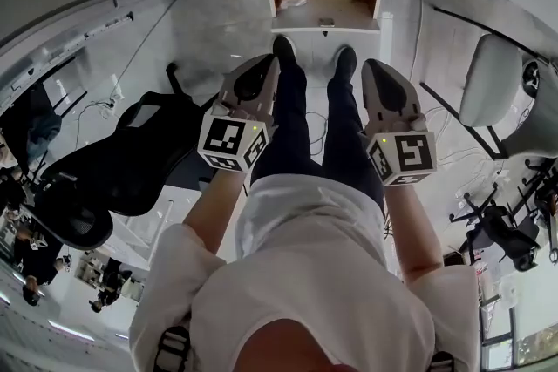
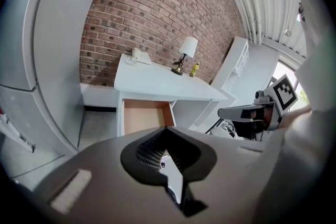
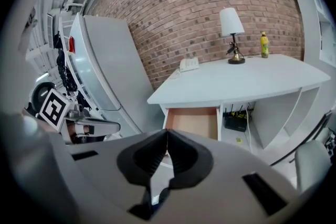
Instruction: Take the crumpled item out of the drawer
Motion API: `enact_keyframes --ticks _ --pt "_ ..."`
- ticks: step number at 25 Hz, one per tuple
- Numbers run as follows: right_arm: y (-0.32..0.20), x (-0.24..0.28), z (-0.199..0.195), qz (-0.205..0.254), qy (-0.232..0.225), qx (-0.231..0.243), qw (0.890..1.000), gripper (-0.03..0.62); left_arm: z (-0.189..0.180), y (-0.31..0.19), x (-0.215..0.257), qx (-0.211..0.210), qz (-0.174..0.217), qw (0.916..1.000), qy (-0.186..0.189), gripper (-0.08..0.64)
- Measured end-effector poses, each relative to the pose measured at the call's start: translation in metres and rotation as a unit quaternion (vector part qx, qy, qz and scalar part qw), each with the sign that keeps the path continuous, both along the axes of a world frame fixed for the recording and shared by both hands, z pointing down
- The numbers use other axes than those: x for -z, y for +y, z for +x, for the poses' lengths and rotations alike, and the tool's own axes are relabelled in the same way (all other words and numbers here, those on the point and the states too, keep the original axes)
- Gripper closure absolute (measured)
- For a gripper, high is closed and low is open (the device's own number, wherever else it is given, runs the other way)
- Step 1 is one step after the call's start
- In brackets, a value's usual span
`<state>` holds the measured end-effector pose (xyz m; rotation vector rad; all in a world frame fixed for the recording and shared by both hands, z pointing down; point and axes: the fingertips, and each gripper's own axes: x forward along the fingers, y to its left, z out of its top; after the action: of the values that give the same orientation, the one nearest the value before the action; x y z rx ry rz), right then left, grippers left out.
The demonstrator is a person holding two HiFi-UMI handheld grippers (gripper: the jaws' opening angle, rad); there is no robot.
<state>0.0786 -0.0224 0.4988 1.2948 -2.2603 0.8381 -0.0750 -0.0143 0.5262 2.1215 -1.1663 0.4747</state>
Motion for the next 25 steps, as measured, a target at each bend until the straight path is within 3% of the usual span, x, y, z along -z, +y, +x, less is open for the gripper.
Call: enact_keyframes --ticks 13,25 --pt "0.019 -0.065 -0.007 -0.029 -0.010 0.006 1.000 0.581 0.006 0.025 -0.061 0.008 -0.012 0.9999 -0.005 0.551" --pt "0.012 -0.115 -0.007 -0.063 -0.011 0.012 0.998 0.581 0.010 0.022 -0.107 0.031 -0.048 0.9983 -0.012 0.551"
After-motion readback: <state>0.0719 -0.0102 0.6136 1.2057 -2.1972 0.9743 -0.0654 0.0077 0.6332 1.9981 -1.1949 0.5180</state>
